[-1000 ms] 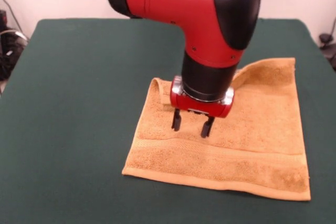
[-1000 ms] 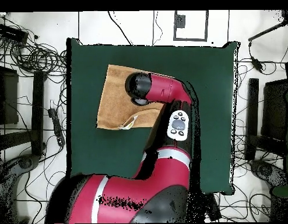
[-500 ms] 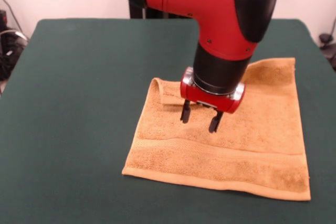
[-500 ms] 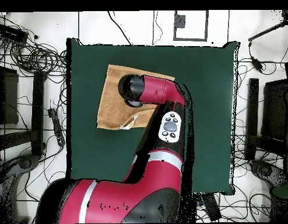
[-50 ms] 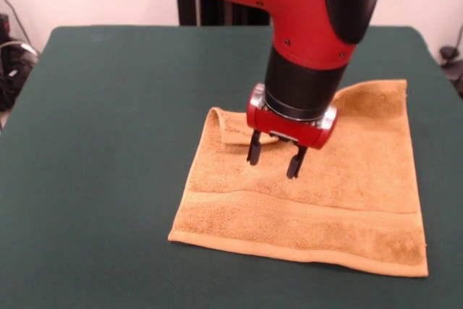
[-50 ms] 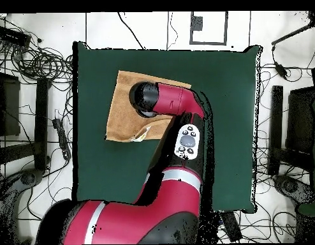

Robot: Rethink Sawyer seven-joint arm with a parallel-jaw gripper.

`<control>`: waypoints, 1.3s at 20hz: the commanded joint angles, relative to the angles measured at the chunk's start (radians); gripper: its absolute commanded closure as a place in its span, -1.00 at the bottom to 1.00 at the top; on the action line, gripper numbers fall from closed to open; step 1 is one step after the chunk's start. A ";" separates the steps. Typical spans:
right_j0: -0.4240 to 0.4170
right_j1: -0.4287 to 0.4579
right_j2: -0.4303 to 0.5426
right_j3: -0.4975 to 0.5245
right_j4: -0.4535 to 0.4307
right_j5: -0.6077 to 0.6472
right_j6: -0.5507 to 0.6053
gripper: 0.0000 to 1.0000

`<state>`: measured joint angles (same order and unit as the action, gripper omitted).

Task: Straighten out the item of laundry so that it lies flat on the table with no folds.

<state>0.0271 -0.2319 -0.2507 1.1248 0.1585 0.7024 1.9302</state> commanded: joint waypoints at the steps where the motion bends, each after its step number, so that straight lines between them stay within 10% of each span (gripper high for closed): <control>1: 0.025 0.009 0.021 0.090 0.029 -0.044 0.263 -1.00; 26: 0.036 -0.081 -0.034 0.064 0.016 0.029 0.248 -1.00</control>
<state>0.0266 -0.2640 -0.2816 1.1251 0.1530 0.7000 1.9302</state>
